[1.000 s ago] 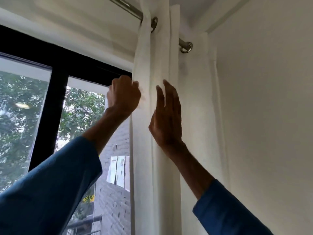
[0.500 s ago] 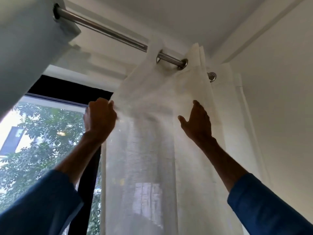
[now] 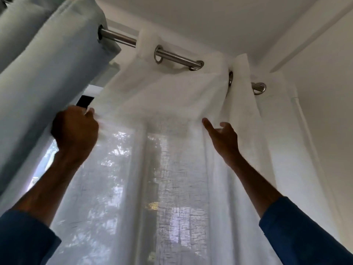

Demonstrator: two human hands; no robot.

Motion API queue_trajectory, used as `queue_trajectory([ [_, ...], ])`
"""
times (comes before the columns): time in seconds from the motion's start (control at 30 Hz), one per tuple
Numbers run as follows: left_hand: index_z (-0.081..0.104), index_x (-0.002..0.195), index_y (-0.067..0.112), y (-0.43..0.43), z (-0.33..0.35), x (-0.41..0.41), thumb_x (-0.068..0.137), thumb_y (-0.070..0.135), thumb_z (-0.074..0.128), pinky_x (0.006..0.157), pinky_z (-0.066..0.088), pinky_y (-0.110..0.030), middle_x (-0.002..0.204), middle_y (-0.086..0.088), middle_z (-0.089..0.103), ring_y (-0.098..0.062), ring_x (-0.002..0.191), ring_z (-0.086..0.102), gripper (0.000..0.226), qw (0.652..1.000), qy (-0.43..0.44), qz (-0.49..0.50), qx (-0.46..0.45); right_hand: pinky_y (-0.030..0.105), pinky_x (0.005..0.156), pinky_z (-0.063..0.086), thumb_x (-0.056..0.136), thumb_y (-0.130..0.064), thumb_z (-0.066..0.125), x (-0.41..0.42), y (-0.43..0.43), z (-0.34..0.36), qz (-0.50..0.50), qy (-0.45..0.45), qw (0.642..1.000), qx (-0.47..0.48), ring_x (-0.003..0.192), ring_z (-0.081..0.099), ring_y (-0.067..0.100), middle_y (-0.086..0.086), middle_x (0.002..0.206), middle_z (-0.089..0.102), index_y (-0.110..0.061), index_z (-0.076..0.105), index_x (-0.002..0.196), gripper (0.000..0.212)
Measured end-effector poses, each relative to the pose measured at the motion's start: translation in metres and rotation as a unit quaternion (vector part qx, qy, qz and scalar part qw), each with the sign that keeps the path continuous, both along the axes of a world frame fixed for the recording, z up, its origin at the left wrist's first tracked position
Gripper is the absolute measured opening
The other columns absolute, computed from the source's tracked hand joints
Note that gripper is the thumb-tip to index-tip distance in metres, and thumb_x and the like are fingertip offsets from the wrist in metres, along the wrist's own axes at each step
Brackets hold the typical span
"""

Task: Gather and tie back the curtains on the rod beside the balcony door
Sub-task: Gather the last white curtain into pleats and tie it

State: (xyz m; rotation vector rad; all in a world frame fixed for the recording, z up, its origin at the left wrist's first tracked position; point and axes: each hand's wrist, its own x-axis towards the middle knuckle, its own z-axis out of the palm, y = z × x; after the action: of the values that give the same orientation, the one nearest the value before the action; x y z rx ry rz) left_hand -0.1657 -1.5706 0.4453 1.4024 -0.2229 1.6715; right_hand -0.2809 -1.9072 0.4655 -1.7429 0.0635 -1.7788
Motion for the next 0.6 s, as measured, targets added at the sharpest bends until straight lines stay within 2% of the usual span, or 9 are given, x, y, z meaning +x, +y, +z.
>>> queue_trajectory([
  [0.07, 0.060, 0.073, -0.002, -0.008, -0.005, -0.006, 0.100, 0.029, 0.050, 0.066, 0.045, -0.043, 0.078, -0.031, 0.064, -0.049, 0.077, 0.064, 0.042, 0.999, -0.014, -0.006, 0.039, 0.035, 0.096, 0.054, 0.070, -0.077, 0.071, 0.003, 0.002, 0.002, 0.040, -0.031, 0.998, 0.033, 0.102, 0.068, 0.022, 0.000, 0.102, 0.071, -0.007, 0.054, 0.133, 0.096],
  [0.1, 0.052, 0.064, 0.003, -0.014, -0.008, -0.009, 0.098, 0.030, 0.050, 0.063, 0.042, -0.042, 0.071, -0.029, 0.061, -0.048, 0.072, 0.063, 0.043, 0.998, -0.023, -0.022, 0.060, 0.031, 0.092, 0.054, 0.071, -0.067, 0.077, 0.005, 0.004, 0.003, 0.061, -0.051, 0.996, 0.050, 0.098, 0.067, 0.018, -0.005, 0.098, 0.067, -0.008, 0.061, 0.122, 0.079],
  [0.17, 0.042, 0.056, 0.008, -0.025, -0.010, -0.014, 0.089, 0.037, 0.047, 0.059, 0.040, -0.037, 0.057, -0.015, 0.053, -0.042, 0.063, 0.061, 0.044, 0.994, -0.033, -0.068, 0.085, 0.023, 0.070, 0.051, 0.077, -0.039, 0.084, 0.008, 0.006, 0.005, 0.098, -0.089, 0.989, 0.062, 0.077, 0.061, 0.017, -0.006, 0.075, 0.060, -0.013, 0.065, 0.083, 0.033],
  [0.27, 0.064, 0.070, 0.008, -0.036, -0.006, -0.019, 0.088, 0.039, 0.053, 0.058, 0.058, -0.042, 0.060, -0.005, 0.068, -0.028, 0.055, 0.070, 0.038, 0.976, -0.042, -0.175, 0.126, 0.025, 0.050, 0.036, 0.079, -0.019, 0.074, 0.009, 0.019, 0.005, -0.028, -0.141, 0.990, -0.010, 0.046, 0.042, 0.016, 0.000, 0.049, 0.046, -0.003, 0.051, 0.056, 0.037],
  [0.3, 0.068, 0.079, 0.009, -0.039, -0.005, -0.023, 0.090, 0.033, 0.060, 0.059, 0.061, -0.043, 0.065, -0.003, 0.072, -0.023, 0.053, 0.071, 0.027, 0.967, -0.042, -0.214, 0.133, 0.028, 0.049, 0.029, 0.080, -0.017, 0.071, 0.008, 0.025, 0.004, -0.089, -0.153, 0.984, -0.037, 0.045, 0.037, 0.015, 0.000, 0.049, 0.042, -0.005, 0.046, 0.053, 0.038],
  [0.37, 0.069, 0.093, 0.007, -0.045, 0.001, -0.030, 0.092, 0.021, 0.066, 0.057, 0.063, -0.042, 0.073, 0.000, 0.075, -0.017, 0.052, 0.072, 0.015, 0.952, -0.046, -0.273, 0.134, 0.028, 0.054, 0.025, 0.082, -0.015, 0.068, 0.009, 0.047, -0.001, -0.168, -0.167, 0.968, -0.086, 0.050, 0.042, 0.022, 0.004, 0.054, 0.045, -0.011, 0.043, 0.052, 0.039],
  [0.47, 0.069, 0.098, 0.005, -0.051, 0.011, -0.041, 0.091, 0.026, 0.070, 0.062, 0.059, -0.031, 0.080, 0.002, 0.074, -0.016, 0.061, 0.071, 0.023, 0.961, -0.067, -0.238, 0.124, 0.029, 0.054, 0.028, 0.079, -0.007, 0.068, 0.019, 0.087, -0.006, -0.213, -0.172, 0.945, -0.176, 0.058, 0.056, 0.036, 0.016, 0.065, 0.055, -0.003, 0.056, 0.057, 0.026],
  [0.53, 0.069, 0.093, 0.006, -0.051, 0.017, -0.047, 0.089, 0.029, 0.070, 0.064, 0.044, -0.023, 0.082, 0.003, 0.067, -0.015, 0.071, 0.063, 0.023, 0.973, -0.065, -0.192, 0.108, 0.031, 0.051, 0.036, 0.079, -0.005, 0.066, 0.028, 0.115, -0.007, -0.216, -0.147, 0.940, -0.217, 0.059, 0.058, 0.038, 0.018, 0.071, 0.057, 0.000, 0.059, 0.063, 0.018],
  [0.6, 0.067, 0.087, 0.010, -0.052, 0.022, -0.052, 0.090, 0.029, 0.068, 0.068, 0.037, -0.023, 0.082, 0.000, 0.067, -0.017, 0.074, 0.060, 0.019, 0.976, -0.073, -0.178, 0.098, 0.037, 0.059, 0.050, 0.083, -0.008, 0.066, 0.032, 0.138, -0.005, -0.208, -0.124, 0.938, -0.247, 0.068, 0.063, 0.037, 0.017, 0.080, 0.060, 0.000, 0.067, 0.075, 0.012],
])
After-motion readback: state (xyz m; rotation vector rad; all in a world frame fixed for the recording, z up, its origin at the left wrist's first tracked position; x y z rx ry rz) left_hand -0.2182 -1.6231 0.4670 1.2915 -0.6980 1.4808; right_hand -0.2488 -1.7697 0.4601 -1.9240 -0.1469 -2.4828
